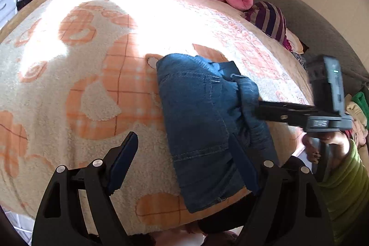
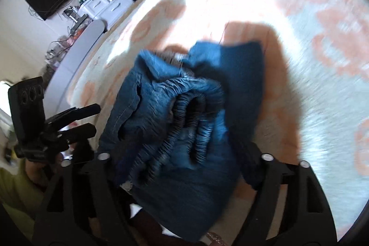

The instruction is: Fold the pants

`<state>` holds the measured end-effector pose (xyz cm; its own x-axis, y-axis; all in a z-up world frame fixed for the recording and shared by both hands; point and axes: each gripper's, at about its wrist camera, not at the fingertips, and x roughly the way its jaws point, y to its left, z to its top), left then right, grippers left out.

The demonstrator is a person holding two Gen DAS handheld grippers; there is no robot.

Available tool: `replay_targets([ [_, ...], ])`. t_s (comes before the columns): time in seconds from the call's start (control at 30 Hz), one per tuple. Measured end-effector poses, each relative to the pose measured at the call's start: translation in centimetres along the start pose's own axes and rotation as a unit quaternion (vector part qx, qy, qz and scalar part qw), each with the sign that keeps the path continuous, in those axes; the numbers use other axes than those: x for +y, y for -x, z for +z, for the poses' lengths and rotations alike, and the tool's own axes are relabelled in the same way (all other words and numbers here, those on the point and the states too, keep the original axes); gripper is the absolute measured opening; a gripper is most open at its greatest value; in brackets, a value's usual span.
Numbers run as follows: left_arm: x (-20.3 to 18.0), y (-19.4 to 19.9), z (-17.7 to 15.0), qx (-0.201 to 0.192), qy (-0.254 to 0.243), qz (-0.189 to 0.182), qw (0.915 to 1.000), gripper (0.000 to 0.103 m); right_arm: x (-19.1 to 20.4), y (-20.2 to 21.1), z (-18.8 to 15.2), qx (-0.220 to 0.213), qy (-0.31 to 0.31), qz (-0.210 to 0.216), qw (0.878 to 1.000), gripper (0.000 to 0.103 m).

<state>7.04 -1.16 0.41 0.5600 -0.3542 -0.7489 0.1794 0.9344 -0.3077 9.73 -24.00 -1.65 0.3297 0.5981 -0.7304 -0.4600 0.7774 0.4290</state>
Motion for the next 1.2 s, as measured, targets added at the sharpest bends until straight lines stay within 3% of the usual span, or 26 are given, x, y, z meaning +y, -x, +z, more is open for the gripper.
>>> replay_targets([
  [0.17,-0.3,0.9,1.1,-0.014,-0.004,0.007,0.9999,0.080,1.3,4.4,-0.3,-0.064,0.044,-0.038,0.996,0.081],
  [0.3,-1.0,1.8,2.4,-0.030,-0.013,0.015,0.9994,0.080,3.8,6.8,-1.4,-0.107,0.106,-0.091,0.984,0.086],
  [0.37,-1.4,2.1,2.9,-0.035,-0.020,0.019,0.9990,0.089,5.3,7.5,-2.3,-0.124,0.138,-0.112,0.976,0.088],
  [0.4,-1.6,2.2,3.2,-0.041,-0.024,0.024,0.9986,0.099,5.7,7.6,-2.5,-0.126,0.145,-0.112,0.975,0.088],
  [0.57,-2.7,2.2,4.1,-0.048,-0.045,0.031,0.9974,0.099,8.4,7.4,-4.3,-0.133,0.185,-0.103,0.968,0.088],
  [0.77,-2.4,-0.2,5.6,-0.026,-0.052,0.027,0.9979,0.099,11.2,4.5,-5.9,-0.099,0.250,-0.081,0.960,0.088],
  [0.83,-2.0,-1.3,6.0,-0.010,-0.044,0.014,0.9989,0.098,12.2,2.9,-6.3,-0.079,0.270,-0.080,0.956,0.083],
  [0.87,-1.7,-2.0,6.3,-0.001,-0.037,0.005,0.9993,0.097,12.6,2.2,-6.5,-0.072,0.283,-0.080,0.953,0.073],
  [0.9,-1.4,-2.7,6.5,0.009,-0.030,-0.004,0.9995,0.093,13.1,1.4,-6.6,-0.062,0.296,-0.081,0.950,0.068],
  [0.93,-1.3,-3.3,6.7,0.017,-0.028,-0.014,0.9994,0.071,13.3,0.8,-6.6,-0.055,0.304,-0.083,0.947,0.066],
  [1.0,-1.2,-4.5,7.1,0.040,-0.028,-0.030,0.9984,0.047,13.8,-0.5,-6.4,-0.037,0.323,-0.089,0.941,0.059],
  [1.2,-1.9,-6.4,7.4,0.056,-0.061,-0.023,0.9963,0.047,14.8,-3.5,-5.7,-0.006,0.382,-0.119,0.917,0.056],
])
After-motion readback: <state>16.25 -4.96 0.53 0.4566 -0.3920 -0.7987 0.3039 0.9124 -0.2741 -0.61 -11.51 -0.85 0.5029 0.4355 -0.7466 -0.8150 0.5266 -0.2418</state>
